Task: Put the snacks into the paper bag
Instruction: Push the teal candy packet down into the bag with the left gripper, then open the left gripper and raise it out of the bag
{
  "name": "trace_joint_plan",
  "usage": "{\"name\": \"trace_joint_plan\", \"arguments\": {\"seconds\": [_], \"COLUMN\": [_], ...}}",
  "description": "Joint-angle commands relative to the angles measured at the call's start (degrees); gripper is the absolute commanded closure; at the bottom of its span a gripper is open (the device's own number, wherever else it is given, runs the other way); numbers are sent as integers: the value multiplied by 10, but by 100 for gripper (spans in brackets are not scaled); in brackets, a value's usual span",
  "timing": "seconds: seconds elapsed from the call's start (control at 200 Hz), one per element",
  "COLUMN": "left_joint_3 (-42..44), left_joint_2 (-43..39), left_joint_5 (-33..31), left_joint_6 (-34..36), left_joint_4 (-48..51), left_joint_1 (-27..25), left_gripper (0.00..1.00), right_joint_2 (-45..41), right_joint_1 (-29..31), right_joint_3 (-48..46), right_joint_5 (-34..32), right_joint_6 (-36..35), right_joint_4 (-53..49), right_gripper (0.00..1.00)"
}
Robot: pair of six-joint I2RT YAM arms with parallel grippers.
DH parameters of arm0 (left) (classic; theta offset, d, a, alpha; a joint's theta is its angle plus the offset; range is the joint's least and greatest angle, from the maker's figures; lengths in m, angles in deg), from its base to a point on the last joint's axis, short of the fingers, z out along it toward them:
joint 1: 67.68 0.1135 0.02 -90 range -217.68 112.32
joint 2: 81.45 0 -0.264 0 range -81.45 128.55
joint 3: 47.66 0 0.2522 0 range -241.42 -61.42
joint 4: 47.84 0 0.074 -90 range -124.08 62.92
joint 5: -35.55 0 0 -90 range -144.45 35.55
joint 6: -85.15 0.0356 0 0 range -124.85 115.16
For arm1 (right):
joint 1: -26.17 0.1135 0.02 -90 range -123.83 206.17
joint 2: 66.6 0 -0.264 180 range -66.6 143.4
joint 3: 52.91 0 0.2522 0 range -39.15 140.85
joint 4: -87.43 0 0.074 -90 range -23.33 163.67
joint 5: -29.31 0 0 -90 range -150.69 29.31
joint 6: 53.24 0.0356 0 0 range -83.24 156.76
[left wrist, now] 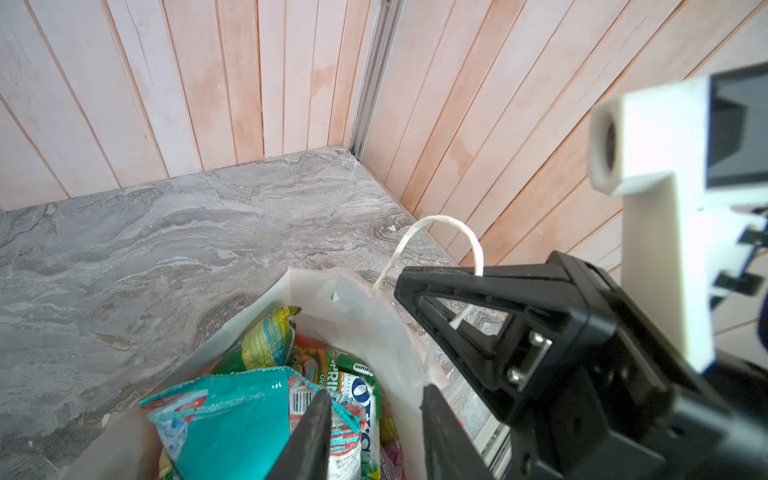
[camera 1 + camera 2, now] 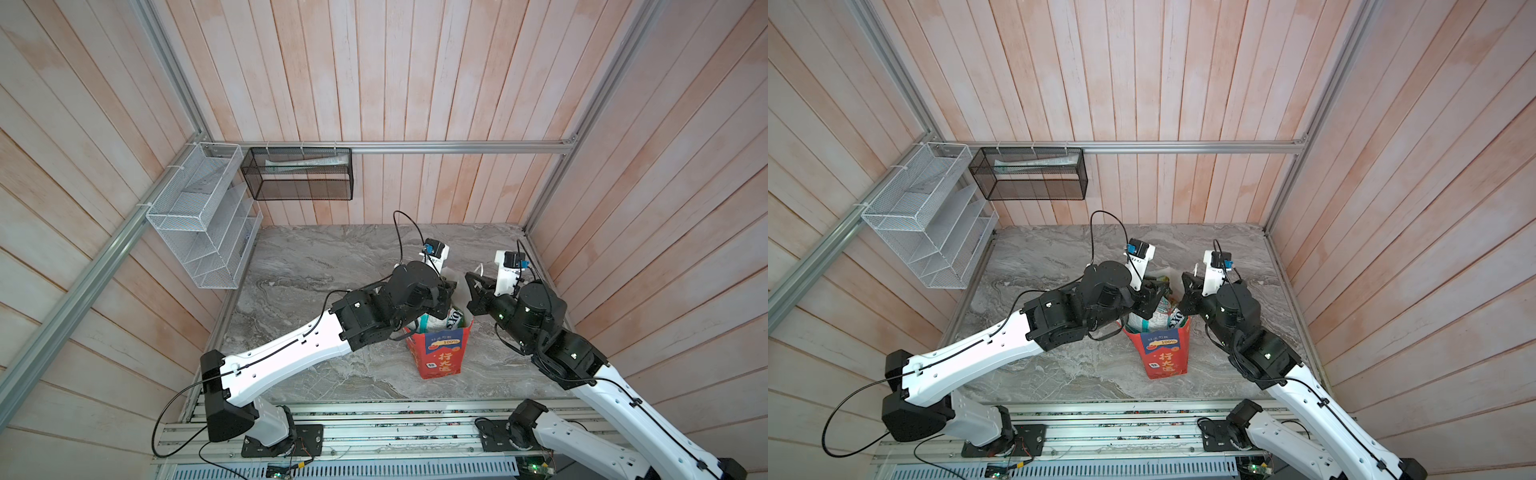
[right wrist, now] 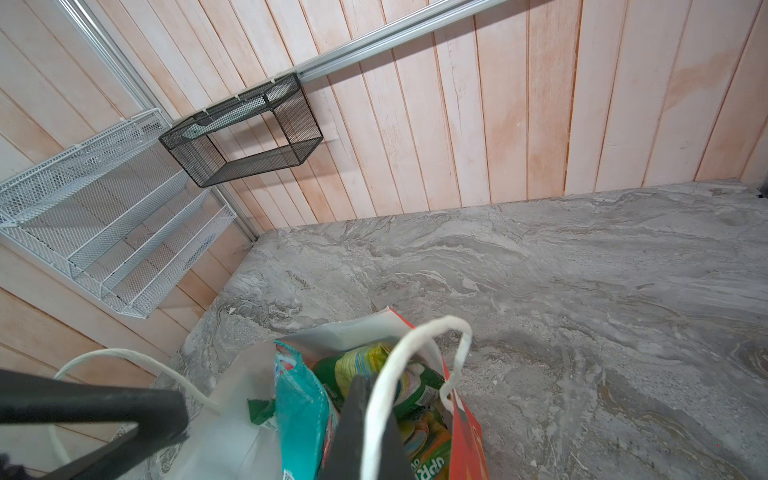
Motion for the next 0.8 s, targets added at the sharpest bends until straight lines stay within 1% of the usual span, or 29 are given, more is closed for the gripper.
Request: {"name": "trace_joint_plan", "arguments": {"seconds": [0.0,0.2,0.375,0.485,0.535,0.6,0.705,0.795], "left_joint_3": [-9,-28,-31,-17,-26,-26,-11,-5], "left_joint_2": [26,59,105,133,153,170,164,146], "left_joint_5": [-14,-19,-7,32,54,60,59,76], "left_joint_6": [13,35,50,58,65,71,77,77], "left_joint_4": [26,76,99,91,106,117,114,102], "left_joint_1": [9,19,33,39,39,38,40,42], "left_gripper": [67,68,69,69,72,75,76,76], "right_joint_2": [-12,-17,-17,-16,-17,-17,-15,-14], "right_joint_1": [4,4,4,4,4,4,4,4], "right_joint_3": [0,0,0,0,0,0,0,-1], "right_joint_5": [-10,-9,-9,-9,-11,-12,-12,-14], "right_joint_6": [-5,-5,-4,-5,-5,-5,-5,-5], "right_joint_4": [17,17,16,16,17,17,17,17], "right_gripper": [100,100,100,100,100,100,100,100]}}
